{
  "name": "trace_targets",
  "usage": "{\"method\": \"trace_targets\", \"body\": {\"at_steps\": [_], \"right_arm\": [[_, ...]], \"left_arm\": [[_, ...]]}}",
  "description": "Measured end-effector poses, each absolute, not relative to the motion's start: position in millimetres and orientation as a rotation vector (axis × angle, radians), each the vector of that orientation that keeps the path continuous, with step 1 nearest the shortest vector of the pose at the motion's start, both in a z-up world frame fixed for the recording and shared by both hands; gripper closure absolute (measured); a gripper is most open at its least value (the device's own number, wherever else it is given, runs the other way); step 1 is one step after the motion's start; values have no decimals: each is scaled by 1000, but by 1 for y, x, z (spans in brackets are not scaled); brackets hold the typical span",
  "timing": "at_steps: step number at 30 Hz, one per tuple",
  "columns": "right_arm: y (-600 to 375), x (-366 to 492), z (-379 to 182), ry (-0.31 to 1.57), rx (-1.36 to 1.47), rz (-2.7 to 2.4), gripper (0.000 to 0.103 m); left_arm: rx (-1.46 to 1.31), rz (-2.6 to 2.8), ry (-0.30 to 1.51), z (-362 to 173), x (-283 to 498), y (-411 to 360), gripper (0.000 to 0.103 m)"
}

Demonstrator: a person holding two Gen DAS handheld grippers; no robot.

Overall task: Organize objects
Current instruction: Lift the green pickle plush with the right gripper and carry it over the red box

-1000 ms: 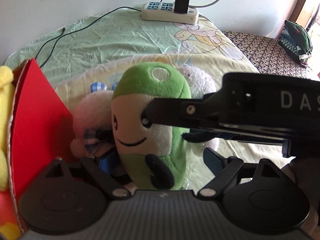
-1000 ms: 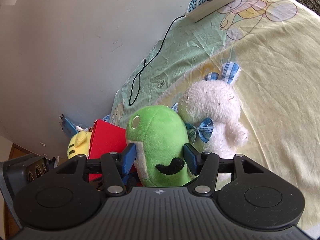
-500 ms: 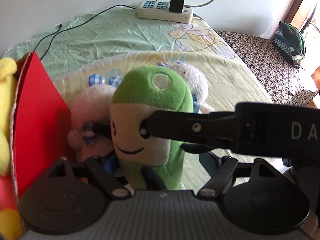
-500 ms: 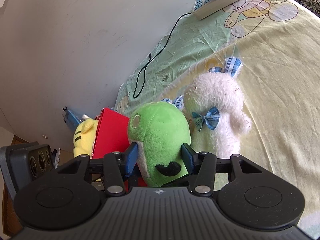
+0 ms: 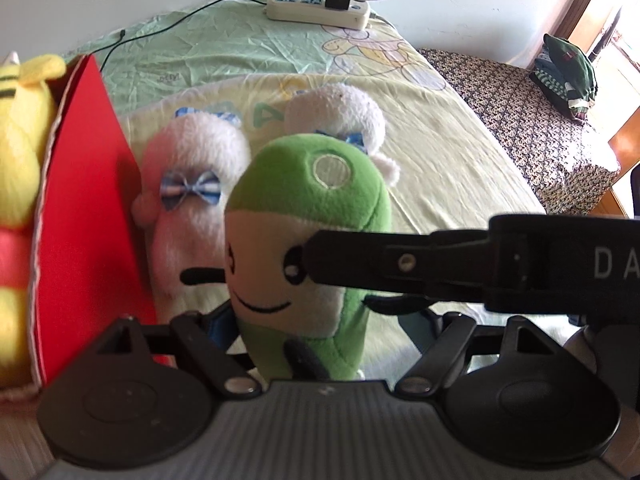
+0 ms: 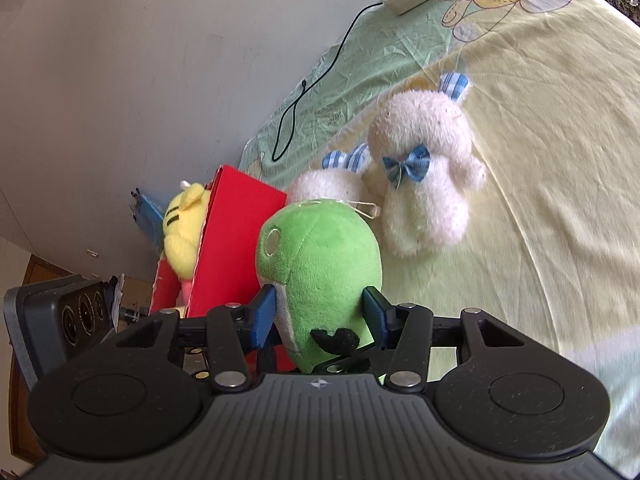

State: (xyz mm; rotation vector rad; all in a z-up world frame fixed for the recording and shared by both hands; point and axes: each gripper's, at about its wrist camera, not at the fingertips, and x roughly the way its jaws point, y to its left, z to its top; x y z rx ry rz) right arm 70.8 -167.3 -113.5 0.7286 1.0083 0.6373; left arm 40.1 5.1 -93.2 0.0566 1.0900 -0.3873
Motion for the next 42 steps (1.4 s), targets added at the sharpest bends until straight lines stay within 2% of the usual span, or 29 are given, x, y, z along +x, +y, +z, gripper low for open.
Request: {"method": "trace_targets", "body": {"at_steps": [22,35,42], "right_arm": [[-119,29,-112,1162,553,860,53],[-54,16,-113,1231,452,1090,53],[-5,10,-93,1202,403,1219,53]], "left_arm": [[10,-246,1115,-95,-32,45,23],[-73,-20,1126,-89,-72,103,23],[-115,99,1081,-67,-91,147,23]]}}
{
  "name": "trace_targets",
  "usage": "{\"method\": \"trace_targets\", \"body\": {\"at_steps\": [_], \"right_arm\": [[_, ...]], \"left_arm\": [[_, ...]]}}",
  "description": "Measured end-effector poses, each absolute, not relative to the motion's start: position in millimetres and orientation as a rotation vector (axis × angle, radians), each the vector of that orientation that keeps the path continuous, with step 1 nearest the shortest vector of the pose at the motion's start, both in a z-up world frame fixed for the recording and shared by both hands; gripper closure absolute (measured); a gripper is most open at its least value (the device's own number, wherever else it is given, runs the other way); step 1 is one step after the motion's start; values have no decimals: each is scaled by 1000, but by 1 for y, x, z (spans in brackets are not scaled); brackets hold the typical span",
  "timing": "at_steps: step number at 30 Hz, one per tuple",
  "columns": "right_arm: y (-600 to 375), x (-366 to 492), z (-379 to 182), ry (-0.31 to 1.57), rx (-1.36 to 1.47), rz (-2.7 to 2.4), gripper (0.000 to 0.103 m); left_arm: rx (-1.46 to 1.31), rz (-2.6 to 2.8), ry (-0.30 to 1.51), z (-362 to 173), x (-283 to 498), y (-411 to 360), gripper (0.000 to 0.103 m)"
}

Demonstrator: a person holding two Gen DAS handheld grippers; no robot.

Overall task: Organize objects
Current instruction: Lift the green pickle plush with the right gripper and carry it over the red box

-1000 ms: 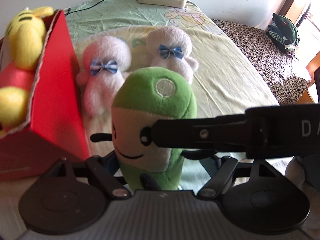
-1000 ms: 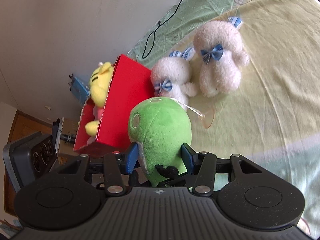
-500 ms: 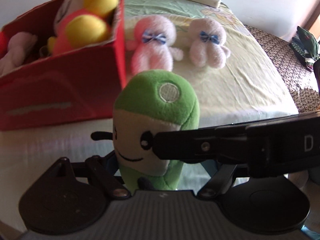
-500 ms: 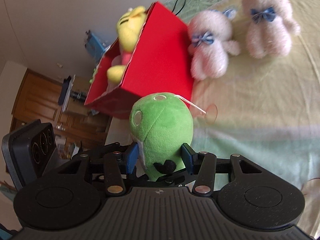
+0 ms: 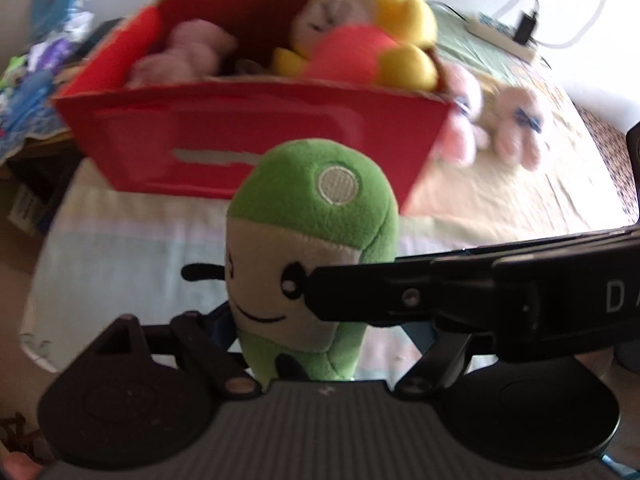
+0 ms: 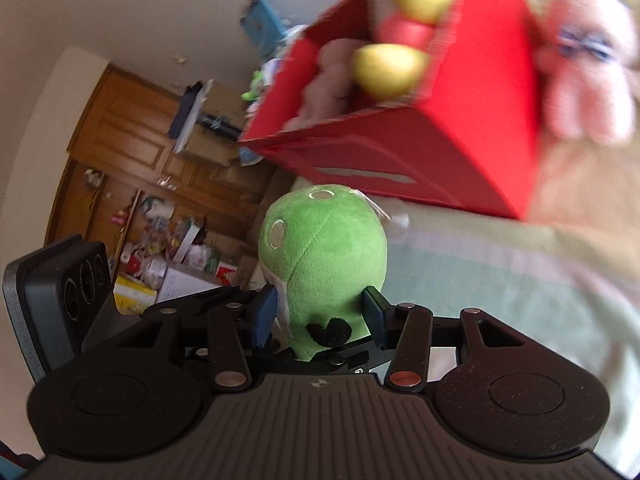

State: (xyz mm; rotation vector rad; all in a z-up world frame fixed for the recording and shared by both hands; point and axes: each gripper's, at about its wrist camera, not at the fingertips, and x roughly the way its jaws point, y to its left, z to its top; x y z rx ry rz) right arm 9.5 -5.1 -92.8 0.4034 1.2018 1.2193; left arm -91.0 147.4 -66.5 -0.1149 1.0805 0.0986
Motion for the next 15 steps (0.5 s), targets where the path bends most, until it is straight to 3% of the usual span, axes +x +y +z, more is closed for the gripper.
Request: {"method": "trace_targets", "body": {"at_steps": [15], "right_arm": [[67,17,-40,970,462,1216,53]], "left_arm": [[-31,51,875,5,-63,239,22]]}}
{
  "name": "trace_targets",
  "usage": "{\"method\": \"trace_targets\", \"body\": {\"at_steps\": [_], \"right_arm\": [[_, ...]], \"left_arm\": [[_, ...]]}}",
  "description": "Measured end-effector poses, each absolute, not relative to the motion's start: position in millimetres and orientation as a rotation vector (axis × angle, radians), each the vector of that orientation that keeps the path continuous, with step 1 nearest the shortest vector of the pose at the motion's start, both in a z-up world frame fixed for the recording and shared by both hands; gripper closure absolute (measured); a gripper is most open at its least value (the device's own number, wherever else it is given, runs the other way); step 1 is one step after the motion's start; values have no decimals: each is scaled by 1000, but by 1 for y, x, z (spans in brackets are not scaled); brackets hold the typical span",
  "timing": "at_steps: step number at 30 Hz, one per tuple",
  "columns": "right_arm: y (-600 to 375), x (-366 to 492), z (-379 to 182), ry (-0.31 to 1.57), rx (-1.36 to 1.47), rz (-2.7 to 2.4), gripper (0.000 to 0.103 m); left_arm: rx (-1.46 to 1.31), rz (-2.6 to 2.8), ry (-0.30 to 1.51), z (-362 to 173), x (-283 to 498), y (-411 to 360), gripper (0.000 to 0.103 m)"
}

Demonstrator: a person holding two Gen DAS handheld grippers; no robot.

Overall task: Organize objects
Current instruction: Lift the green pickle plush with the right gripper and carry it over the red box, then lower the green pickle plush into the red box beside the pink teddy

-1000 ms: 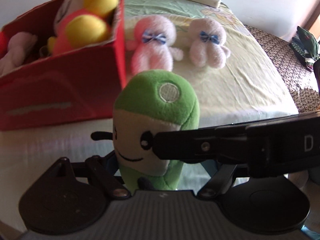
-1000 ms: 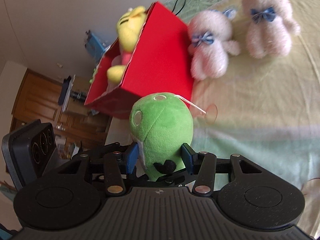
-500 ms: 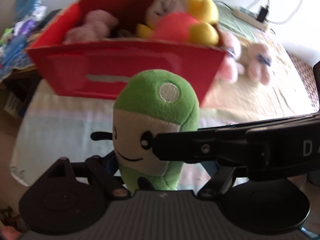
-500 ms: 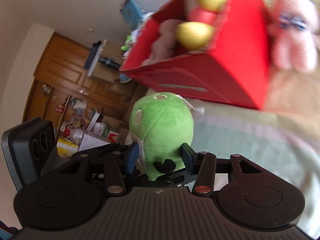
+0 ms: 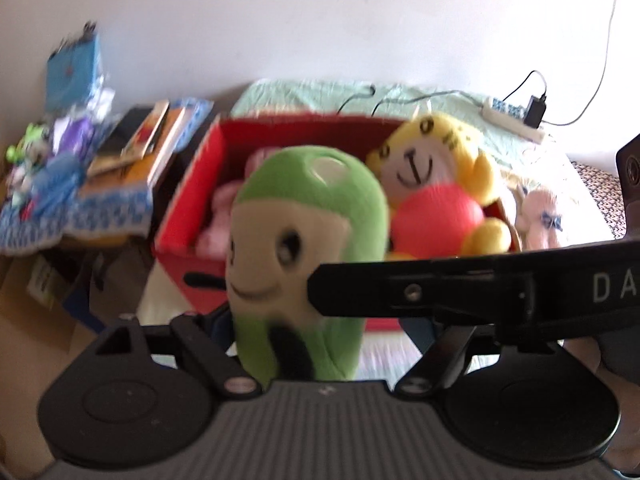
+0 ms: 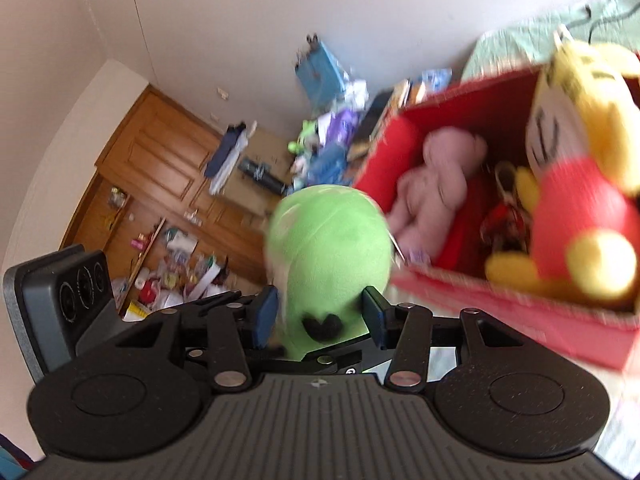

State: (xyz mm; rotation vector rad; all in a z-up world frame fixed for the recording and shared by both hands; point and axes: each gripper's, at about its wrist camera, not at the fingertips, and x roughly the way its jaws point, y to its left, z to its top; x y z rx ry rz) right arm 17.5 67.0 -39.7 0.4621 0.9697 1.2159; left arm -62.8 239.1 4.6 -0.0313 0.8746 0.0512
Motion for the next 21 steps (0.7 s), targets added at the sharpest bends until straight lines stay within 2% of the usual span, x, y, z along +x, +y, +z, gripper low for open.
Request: {"method": "trace_targets", "body": {"at_steps": [10,21], "right_arm": [[81,42,-33,950,611,1054,54],[101,23,-35,1034,602,1097,55]], "left_arm": [[51,-112,865,12,-15,260,22],[39,-199,906,8,-43,293,22]]}}
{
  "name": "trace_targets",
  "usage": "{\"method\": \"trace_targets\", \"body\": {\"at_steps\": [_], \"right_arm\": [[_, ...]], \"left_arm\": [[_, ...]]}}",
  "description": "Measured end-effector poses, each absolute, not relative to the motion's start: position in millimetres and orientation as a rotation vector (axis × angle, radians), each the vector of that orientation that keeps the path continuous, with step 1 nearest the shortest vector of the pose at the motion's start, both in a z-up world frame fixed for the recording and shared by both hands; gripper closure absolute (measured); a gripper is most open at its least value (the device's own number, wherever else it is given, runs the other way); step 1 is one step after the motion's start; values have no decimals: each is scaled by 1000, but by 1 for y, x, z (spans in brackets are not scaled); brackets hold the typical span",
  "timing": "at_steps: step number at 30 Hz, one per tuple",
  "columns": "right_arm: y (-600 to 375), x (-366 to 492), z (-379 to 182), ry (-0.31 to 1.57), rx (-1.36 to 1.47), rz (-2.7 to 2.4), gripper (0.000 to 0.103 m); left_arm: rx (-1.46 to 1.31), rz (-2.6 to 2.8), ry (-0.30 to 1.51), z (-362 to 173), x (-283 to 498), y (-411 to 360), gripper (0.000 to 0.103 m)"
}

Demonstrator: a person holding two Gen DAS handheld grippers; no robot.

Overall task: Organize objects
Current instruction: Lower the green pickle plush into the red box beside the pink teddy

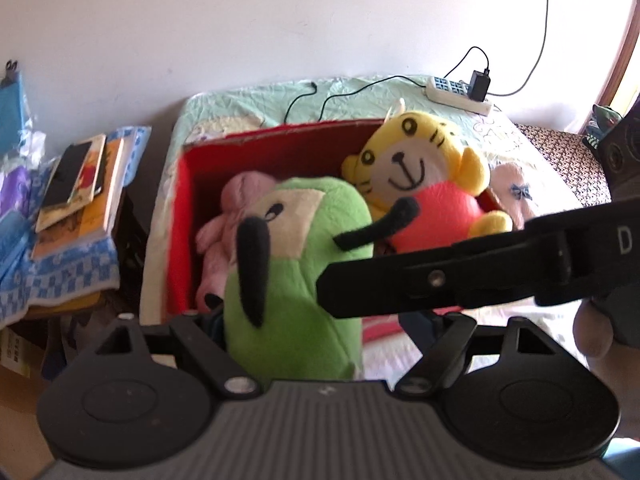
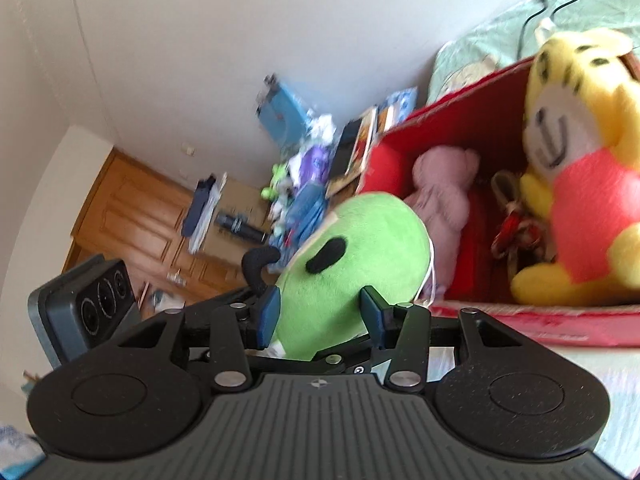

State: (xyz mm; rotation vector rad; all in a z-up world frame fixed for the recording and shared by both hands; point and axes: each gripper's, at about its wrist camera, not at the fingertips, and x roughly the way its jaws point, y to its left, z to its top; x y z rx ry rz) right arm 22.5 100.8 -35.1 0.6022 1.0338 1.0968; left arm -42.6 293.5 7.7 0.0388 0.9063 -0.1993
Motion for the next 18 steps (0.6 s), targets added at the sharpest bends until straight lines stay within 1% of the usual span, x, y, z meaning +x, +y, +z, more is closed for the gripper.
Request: {"method": "trace_targets", "body": {"at_steps": [4,9,13,18], "right_arm": [[119,21,-34,1063,587,1170,58],[143,14,-26,1041,552,1264,58],[149,13,-12,950,536,1308,58],[136,19,5,827,509,1272,58]], "left_arm": [[5,-160,914,10,-60,314,22],[-21,-84,888,24,-76,336,22],[7,-60,826,40,-79,343,22],[37,-93,734,54,-62,335,22]]}}
